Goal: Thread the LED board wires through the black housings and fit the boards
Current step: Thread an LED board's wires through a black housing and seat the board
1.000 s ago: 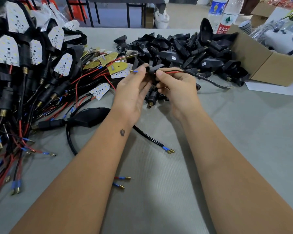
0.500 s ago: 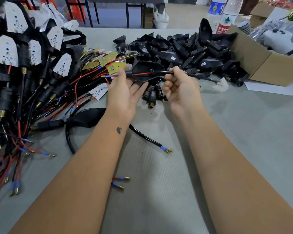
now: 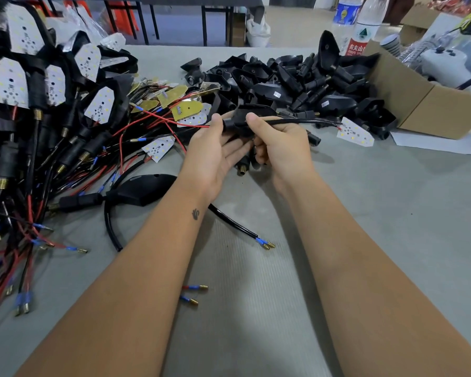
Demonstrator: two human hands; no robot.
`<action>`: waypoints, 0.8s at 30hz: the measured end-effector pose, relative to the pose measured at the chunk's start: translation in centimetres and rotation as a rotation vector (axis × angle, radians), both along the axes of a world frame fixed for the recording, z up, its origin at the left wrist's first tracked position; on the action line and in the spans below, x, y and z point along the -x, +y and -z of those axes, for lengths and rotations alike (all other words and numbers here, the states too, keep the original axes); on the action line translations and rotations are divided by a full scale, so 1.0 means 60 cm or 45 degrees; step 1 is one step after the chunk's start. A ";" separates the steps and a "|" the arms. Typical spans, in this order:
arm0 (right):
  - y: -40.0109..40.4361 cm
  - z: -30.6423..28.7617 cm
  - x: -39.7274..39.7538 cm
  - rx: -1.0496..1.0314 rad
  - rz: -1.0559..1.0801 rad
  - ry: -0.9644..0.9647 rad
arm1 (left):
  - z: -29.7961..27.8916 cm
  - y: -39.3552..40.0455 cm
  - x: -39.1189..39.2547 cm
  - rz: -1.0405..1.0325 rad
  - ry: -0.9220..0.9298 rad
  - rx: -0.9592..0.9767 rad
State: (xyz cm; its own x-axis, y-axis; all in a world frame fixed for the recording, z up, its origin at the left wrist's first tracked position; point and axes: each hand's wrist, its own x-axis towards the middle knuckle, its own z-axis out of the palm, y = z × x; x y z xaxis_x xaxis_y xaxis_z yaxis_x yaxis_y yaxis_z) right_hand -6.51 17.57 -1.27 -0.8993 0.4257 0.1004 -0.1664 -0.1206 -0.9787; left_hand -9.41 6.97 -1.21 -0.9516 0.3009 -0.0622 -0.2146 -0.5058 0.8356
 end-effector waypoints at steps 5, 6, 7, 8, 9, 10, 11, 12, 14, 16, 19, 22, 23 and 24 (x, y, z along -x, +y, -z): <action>0.008 -0.011 0.006 0.783 -0.026 0.083 | -0.001 -0.012 0.011 -0.214 -0.036 -0.070; 0.012 -0.010 0.007 0.909 -0.019 0.108 | 0.000 -0.014 0.012 -0.230 -0.039 -0.078; 0.015 -0.008 0.007 0.957 -0.010 0.123 | 0.000 -0.015 0.013 -0.230 -0.033 -0.075; 0.016 -0.006 0.008 0.945 -0.005 0.128 | 0.001 -0.014 0.013 -0.219 -0.025 -0.070; 0.016 -0.005 0.008 0.891 0.002 0.125 | 0.001 -0.013 0.012 -0.198 -0.018 -0.076; 0.016 -0.004 0.009 0.806 0.012 0.116 | 0.001 -0.011 0.011 -0.173 -0.012 -0.095; 0.016 -0.003 0.009 0.701 0.023 0.103 | 0.000 -0.011 0.009 -0.148 -0.009 -0.124; 0.016 -0.003 0.008 0.600 0.029 0.091 | 0.000 -0.011 0.008 -0.128 -0.010 -0.156; 0.016 -0.002 0.007 0.460 0.026 0.070 | -0.002 -0.012 0.006 -0.097 -0.013 -0.212; 0.014 -0.003 0.006 0.390 0.008 0.045 | -0.003 -0.012 0.004 -0.076 -0.017 -0.244; 0.010 -0.005 0.004 0.242 0.008 -0.005 | -0.003 -0.013 0.003 -0.131 -0.005 -0.235; 0.007 -0.005 0.001 0.022 -0.019 -0.045 | -0.004 -0.018 0.008 -0.204 0.016 -0.286; 0.006 -0.005 0.000 -0.020 -0.036 -0.051 | -0.004 -0.020 0.010 -0.224 0.005 -0.316; 0.005 -0.005 -0.002 -0.046 -0.054 -0.058 | -0.004 -0.023 0.012 -0.243 -0.011 -0.350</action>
State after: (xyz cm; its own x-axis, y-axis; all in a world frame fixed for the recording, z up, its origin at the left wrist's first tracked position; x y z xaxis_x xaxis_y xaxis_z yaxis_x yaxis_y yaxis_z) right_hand -6.40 17.86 -0.99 -0.9204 0.3839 0.0738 -0.1172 -0.0910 -0.9889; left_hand -10.14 5.62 -0.96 -0.9922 0.1242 -0.0114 -0.1007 -0.7439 0.6606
